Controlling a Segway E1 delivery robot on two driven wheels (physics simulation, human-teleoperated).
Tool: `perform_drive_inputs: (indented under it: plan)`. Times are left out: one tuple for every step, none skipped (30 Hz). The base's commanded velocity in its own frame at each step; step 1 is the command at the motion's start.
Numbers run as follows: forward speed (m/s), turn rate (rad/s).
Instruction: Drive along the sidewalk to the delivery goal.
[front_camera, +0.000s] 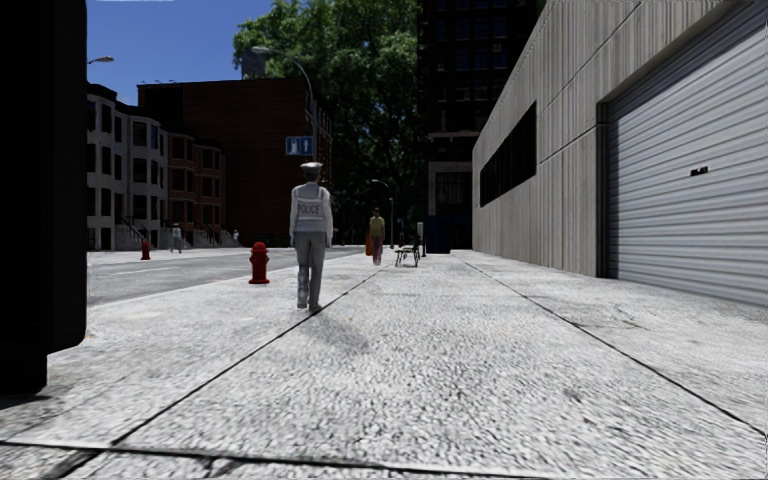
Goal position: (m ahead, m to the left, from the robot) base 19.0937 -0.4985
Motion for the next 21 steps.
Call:
perform_drive_inputs:
  plan:
    - [1.18,0.27]
    - [1.20,0.27]
    - [1.20,0.27]
    - [1.22,0.27]
    - [1.23,0.27]
    - [1.23,0.27]
    - [1.23,0.27]
    - [1.23,0.27]
    - [1.23,0.30]
    - [1.23,0.34]
    - [1.23,0.36]
    - [1.23,0.36]
    - [1.23,0.36]
    - [1.23,0.37]
    - [1.23,0.37]
    - [1.23,0.37]
    - [1.23,0.37]
    - [1.23,0.37]
    - [1.29,0.37]
    - [2.00,0.37]
    - [2.00,0.37]
